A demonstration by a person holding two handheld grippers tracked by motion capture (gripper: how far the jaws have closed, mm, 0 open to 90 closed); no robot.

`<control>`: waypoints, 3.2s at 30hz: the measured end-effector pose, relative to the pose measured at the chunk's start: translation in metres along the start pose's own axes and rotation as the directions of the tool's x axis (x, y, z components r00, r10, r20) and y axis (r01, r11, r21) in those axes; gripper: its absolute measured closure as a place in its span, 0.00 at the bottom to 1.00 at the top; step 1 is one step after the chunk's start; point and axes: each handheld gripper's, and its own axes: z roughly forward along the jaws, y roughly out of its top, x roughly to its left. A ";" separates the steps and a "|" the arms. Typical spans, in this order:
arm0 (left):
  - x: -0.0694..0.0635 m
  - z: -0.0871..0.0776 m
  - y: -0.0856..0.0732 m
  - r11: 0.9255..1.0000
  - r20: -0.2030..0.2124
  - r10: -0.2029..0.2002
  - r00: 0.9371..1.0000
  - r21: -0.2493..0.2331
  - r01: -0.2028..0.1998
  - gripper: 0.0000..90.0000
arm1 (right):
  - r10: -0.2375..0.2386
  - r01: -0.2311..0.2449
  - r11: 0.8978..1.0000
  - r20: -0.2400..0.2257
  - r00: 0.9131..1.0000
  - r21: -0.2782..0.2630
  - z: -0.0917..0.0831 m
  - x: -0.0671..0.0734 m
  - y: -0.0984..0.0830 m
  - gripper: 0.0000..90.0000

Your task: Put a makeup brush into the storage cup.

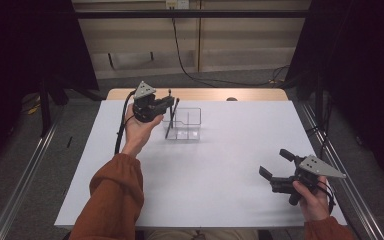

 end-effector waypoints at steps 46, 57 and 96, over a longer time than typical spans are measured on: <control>0.008 -0.010 -0.016 0.996 -0.041 -0.074 0.996 -0.044 0.072 0.04 | -0.007 0.007 1.000 -0.001 1.000 0.004 0.001 0.001 0.000 0.00; 0.004 -0.017 -0.015 0.998 -0.027 -0.057 0.998 -0.039 0.056 0.03 | 0.001 -0.001 1.000 0.006 1.000 0.009 0.002 -0.002 -0.001 0.00; 0.001 -0.077 -0.029 0.997 -0.053 -0.021 0.998 -0.069 0.017 0.03 | -0.014 0.014 1.000 0.009 1.000 0.003 0.000 0.003 0.000 0.00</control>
